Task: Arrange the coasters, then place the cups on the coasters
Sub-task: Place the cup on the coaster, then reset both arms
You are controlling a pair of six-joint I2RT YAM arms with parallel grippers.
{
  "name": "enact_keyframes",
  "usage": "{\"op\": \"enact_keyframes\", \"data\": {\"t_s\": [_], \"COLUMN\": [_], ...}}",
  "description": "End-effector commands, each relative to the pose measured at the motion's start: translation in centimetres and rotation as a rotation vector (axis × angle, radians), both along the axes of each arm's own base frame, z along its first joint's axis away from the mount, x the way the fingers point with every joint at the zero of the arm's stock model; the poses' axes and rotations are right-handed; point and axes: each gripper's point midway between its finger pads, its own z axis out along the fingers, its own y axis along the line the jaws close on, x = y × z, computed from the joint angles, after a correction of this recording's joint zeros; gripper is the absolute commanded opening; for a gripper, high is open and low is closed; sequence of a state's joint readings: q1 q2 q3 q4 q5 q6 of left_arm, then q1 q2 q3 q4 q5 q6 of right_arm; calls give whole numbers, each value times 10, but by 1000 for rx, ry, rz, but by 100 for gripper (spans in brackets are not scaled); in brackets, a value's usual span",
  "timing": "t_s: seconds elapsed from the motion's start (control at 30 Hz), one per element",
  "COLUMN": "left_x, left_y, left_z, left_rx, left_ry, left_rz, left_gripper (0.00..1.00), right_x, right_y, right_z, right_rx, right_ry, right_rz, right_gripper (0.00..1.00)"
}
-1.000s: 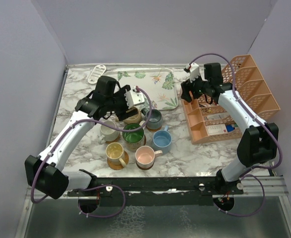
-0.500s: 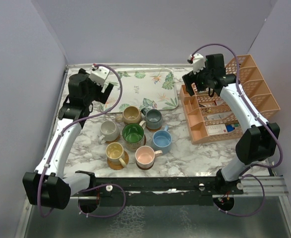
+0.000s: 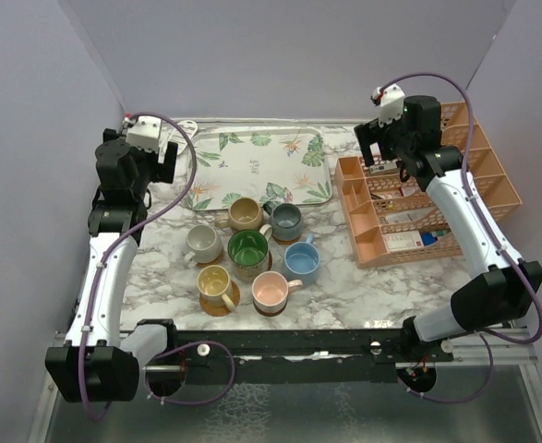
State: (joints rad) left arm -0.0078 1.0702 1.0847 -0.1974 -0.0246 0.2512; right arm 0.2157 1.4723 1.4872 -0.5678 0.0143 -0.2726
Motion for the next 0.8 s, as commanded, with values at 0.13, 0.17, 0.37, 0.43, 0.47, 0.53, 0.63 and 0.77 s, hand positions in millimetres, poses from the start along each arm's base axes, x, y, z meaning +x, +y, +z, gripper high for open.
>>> {"op": "enact_keyframes", "data": {"t_s": [0.13, 0.17, 0.37, 0.43, 0.47, 0.53, 0.63, 0.77], "left_x": [-7, -9, -8, -10, -14, -20, -25, -32], "left_y": [10, 13, 11, 12, 13, 15, 14, 17], "left_z": [25, 23, 16, 15, 14, 8, -4, -9], "left_rx": [-165, -189, -152, -129, -122, -113, -112, -102], "left_ry": [-244, -272, -214, -220, -235, -250, -228, -214], "left_rz": [48, 69, 47, 44, 48, 57, 52, 57], "left_gripper": [99, 99, 95, 99, 99, 99, 99, 99], "right_x": [-7, -10, -39, -46, -50, -57, -67, -83], "right_y": [-9, -9, -11, -9, -8, -4, -5, -10], "right_z": [39, 37, 20, 18, 18, 17, 16, 28], "right_rx": [81, 91, 141, 163, 169, 151, 134, 119], "right_ry": [-199, -224, -339, -350, -355, -367, -392, -455], "right_rz": [-67, -68, -50, -40, -26, 18, 42, 48], "right_gripper": [100, 100, 100, 100, 100, 100, 100, 100]}}
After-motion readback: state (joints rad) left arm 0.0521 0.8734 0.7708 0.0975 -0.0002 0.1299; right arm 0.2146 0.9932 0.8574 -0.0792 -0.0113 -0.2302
